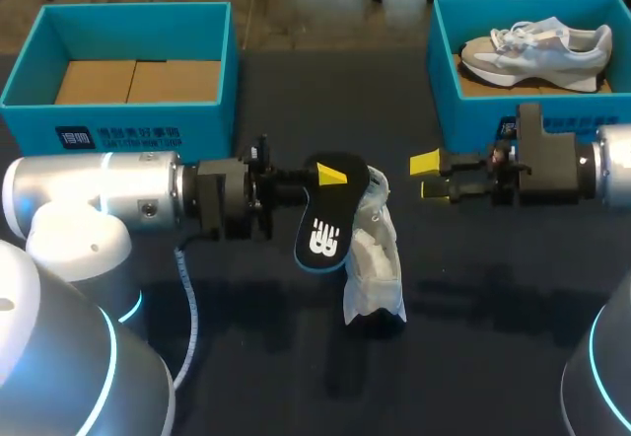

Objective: Take the shoe out of the shoebox, open the shoe tongue, remove and reinsert the insole, then place the shoe into the shoebox

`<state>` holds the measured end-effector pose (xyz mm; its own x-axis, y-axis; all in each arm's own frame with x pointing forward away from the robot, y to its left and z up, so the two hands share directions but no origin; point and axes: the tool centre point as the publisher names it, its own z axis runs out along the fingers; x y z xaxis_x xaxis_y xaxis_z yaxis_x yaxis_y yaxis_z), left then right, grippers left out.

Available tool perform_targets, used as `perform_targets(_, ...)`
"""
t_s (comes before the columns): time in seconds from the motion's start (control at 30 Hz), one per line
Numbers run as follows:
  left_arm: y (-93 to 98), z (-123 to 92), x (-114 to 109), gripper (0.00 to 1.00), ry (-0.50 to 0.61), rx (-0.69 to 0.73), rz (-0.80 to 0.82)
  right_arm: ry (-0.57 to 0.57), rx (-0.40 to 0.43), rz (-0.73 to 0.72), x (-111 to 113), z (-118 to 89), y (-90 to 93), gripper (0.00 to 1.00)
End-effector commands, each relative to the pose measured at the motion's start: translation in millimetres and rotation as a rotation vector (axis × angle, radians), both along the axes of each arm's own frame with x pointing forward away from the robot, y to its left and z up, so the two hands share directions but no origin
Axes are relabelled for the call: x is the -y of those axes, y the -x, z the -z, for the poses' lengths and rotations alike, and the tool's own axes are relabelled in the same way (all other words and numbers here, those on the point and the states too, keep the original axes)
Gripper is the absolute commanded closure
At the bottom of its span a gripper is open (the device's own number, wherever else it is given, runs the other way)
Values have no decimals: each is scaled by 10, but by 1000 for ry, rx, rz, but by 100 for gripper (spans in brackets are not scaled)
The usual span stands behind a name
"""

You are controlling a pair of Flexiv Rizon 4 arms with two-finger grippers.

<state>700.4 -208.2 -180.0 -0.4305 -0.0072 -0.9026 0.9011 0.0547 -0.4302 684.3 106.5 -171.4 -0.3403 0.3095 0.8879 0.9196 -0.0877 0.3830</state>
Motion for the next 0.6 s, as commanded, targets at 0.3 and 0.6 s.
perform_targets(0.3,17,83,16,100,3,-137,29,137,394,-199,174,-58,4,0)
perform_targets(0.6,100,130,27,100,59,-339,37,126,419,-274,263,-15,-16,0)
